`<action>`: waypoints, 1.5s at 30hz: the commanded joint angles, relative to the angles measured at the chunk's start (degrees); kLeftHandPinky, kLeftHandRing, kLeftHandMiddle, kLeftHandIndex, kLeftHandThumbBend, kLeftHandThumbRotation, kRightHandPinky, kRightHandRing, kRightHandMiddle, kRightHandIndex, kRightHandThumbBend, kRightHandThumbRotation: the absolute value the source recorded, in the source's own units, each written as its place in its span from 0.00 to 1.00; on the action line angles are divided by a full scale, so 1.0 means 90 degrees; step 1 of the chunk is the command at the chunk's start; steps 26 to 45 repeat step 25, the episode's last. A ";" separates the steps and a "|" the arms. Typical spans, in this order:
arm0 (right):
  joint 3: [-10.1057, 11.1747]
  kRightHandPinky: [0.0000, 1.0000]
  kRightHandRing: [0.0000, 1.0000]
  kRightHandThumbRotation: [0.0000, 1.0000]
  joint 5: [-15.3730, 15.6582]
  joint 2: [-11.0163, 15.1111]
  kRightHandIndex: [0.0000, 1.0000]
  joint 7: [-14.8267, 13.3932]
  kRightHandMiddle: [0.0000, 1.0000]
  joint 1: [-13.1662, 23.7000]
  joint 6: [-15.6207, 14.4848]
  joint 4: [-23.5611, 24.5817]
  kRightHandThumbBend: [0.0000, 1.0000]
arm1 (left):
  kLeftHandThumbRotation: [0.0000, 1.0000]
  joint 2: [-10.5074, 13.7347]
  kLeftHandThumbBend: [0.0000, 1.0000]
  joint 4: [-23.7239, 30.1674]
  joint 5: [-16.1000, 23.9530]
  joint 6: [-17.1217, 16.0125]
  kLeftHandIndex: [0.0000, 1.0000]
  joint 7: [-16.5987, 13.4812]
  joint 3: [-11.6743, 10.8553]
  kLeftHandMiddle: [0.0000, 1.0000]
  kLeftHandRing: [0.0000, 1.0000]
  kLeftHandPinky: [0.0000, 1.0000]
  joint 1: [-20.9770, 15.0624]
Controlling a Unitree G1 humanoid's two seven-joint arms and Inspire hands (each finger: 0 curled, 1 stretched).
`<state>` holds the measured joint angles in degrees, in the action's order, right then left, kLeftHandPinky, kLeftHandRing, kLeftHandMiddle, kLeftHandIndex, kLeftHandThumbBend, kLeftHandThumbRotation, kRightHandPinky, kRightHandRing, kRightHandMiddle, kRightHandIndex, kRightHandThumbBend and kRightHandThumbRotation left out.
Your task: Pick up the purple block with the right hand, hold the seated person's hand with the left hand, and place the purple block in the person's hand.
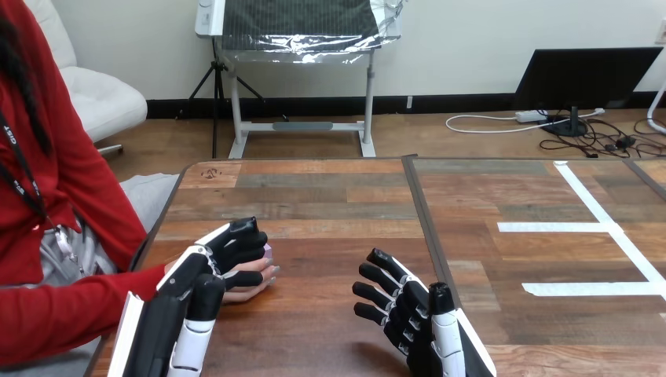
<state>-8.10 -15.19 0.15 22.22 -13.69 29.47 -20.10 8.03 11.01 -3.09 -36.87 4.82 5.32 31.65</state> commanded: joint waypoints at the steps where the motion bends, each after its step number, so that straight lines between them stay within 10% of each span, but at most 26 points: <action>1: 0.0180 0.85 0.86 1.00 -0.0122 -0.0143 0.90 -0.0019 0.89 0.0413 0.0059 0.0485 0.77 | 1.00 -0.0055 0.61 0.0363 -0.0145 0.0064 0.77 0.0040 -0.0096 0.77 0.77 0.69 -0.0225; 45: 0.0436 0.84 0.85 1.00 -0.0050 0.0038 0.90 0.0014 0.88 0.0524 -0.0075 0.0772 0.77 | 1.00 -0.0212 0.59 0.0178 -0.0081 0.0029 0.75 0.0097 0.0058 0.74 0.73 0.63 -0.0357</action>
